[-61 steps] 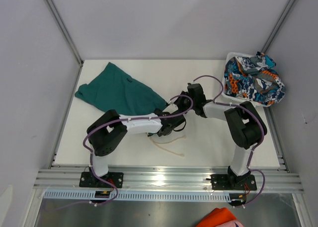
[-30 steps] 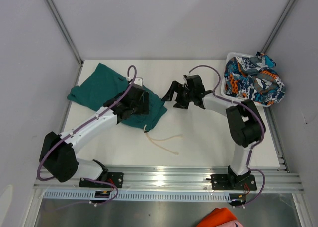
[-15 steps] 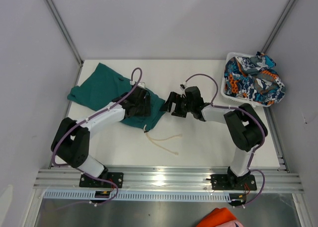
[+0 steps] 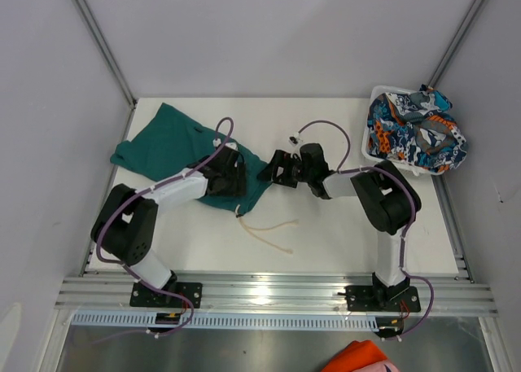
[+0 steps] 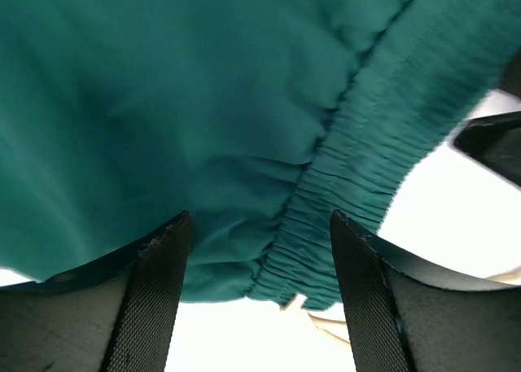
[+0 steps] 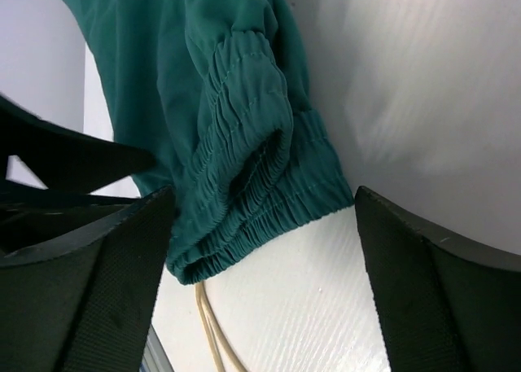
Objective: Fold and stack the shorts
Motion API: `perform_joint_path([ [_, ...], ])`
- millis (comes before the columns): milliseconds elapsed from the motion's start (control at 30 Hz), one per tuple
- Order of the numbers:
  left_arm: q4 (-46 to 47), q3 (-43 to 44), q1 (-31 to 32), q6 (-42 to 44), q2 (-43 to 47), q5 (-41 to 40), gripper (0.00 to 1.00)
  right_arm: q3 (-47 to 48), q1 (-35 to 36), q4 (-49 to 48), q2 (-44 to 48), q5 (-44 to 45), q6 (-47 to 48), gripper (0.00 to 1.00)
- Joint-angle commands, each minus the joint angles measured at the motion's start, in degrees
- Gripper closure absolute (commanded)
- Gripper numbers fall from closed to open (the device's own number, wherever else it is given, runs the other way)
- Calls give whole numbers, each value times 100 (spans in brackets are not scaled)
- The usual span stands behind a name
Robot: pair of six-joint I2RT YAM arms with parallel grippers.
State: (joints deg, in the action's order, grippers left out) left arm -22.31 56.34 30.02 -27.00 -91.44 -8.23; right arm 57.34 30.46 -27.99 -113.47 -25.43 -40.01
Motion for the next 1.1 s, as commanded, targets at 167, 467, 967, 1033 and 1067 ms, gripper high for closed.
perform_joint_path([
  [167,824,-667,-119,-279,-418,480,32,-285,65,-1112,-351,-357,-270,20],
  [467,1079,-773,-119,-262,-673,498,41,-522,329,-1700,-571,-296,-516,24],
  [967,1448,-1107,-119,-332,-436,638,41,-1243,892,-3186,-818,1373,-1914,30],
  [1033,1474,-1134,-128,-332,-436,647,42,-1462,883,-3160,-721,1532,-1984,30],
  [1067,1475,-1125,-119,-332,-436,647,42,-1480,883,-3143,-694,1506,-2002,31],
])
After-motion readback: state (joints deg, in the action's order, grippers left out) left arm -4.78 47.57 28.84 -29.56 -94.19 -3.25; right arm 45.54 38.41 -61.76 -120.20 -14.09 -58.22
